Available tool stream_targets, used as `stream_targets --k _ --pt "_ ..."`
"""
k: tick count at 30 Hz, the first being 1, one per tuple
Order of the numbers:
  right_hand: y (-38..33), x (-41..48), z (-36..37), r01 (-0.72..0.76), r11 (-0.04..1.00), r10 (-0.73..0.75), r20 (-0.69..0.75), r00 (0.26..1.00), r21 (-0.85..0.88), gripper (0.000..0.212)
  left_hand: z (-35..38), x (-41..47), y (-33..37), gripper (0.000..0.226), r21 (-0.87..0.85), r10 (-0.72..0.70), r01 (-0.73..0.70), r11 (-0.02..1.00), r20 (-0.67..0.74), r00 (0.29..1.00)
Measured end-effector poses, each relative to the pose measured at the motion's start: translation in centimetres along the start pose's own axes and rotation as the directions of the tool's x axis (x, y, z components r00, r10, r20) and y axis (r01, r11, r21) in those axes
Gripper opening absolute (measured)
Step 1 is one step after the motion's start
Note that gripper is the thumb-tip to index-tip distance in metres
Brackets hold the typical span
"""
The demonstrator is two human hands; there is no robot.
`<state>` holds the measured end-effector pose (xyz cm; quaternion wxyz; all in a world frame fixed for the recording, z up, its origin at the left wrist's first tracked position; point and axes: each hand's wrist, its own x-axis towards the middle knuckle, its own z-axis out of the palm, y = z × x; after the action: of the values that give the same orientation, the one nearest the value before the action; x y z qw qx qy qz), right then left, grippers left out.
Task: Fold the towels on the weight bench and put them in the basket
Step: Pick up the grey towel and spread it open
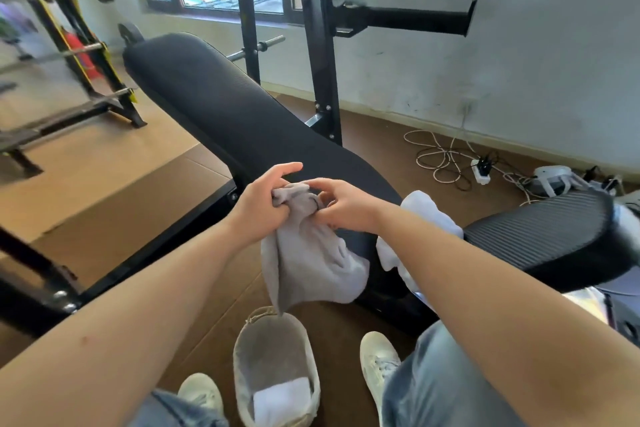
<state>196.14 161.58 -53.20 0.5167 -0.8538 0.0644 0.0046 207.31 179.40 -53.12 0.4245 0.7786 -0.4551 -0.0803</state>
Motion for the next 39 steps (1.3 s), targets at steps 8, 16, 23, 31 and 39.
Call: stream_targets --k 8,16,23,31,39 --pt "-2.6 0.8 1.7 -0.002 0.968 -0.010 0.044 0.999 0.252 0.024 -3.2 -0.7 0.9 0.050 0.079 -0.060 0.083 0.993 -0.254 0.965" --pt "-4.7 1.2 2.5 -0.038 0.943 0.019 0.059 0.998 0.331 0.029 -4.6 -1.2 1.3 0.015 0.113 -0.049 0.075 0.991 -0.218 0.975" --pt "-5.0 1.9 2.1 -0.009 0.976 0.002 0.032 0.999 0.216 0.019 -4.4 -1.3 1.6 0.014 0.189 -0.010 0.040 0.981 -0.157 0.988" --pt "-4.9 0.5 -0.1 -0.085 0.935 0.098 0.022 0.995 -0.345 0.019 -7.9 -1.8 0.2 0.011 0.565 0.108 -0.093 0.820 0.007 0.994" --pt "-5.5 -0.7 -2.3 -0.063 0.960 0.014 -0.177 0.984 -0.274 0.020 -11.5 -3.1 -1.6 0.029 0.655 0.037 -0.082 0.751 0.082 0.996"
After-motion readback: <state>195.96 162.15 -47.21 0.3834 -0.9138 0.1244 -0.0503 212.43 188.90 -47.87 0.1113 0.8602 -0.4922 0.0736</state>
